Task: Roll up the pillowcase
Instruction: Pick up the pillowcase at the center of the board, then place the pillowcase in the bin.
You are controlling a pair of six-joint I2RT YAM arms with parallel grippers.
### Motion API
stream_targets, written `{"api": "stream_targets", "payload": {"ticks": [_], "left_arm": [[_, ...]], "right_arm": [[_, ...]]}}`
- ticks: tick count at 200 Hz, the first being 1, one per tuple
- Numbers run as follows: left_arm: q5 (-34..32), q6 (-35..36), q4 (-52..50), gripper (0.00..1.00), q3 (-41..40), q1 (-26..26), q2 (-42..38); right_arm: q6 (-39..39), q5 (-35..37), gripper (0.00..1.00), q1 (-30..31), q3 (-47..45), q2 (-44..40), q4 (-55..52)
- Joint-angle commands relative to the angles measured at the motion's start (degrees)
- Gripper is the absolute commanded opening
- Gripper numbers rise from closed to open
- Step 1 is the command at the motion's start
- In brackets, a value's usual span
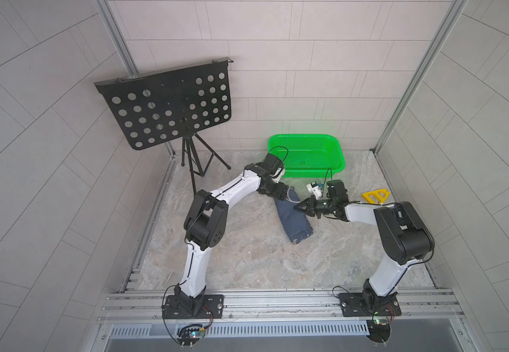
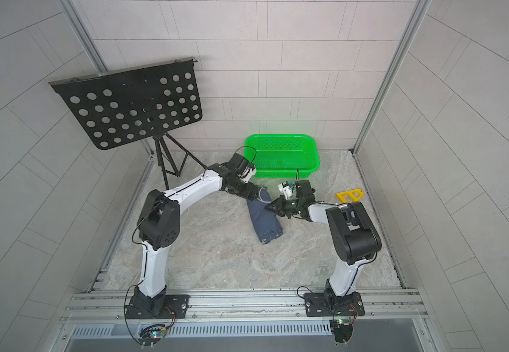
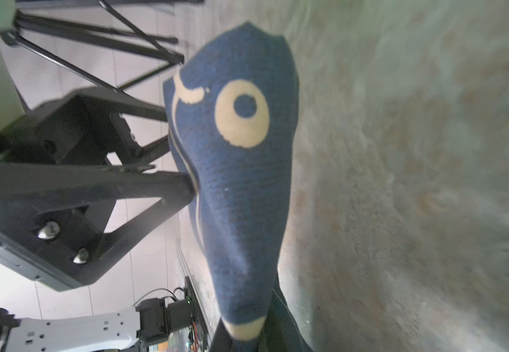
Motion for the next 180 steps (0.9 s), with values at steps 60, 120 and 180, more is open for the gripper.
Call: {"api": "stream_targets", "payload": {"ticks": [60,120,180], "left_arm": [[-5.2,-2.3,-0.8,0.87,-2.3,6.6,-18.3],[-4.3,-4.1,0.5,0.88,-11.3,10.1,-23.8],[-3.1,-4.2,-0.8,0.89,-13.6,11.3,-24.4]], "right_arm": [[16.4,17.5,0.0,-4.6,14.0,-6.6,6.6],[18.5,22.1,0.0,-6.7,35.2,8.4,1.9],[23.5,41.6,0.0,-5.7,44.1,17.6,0.0]]}}
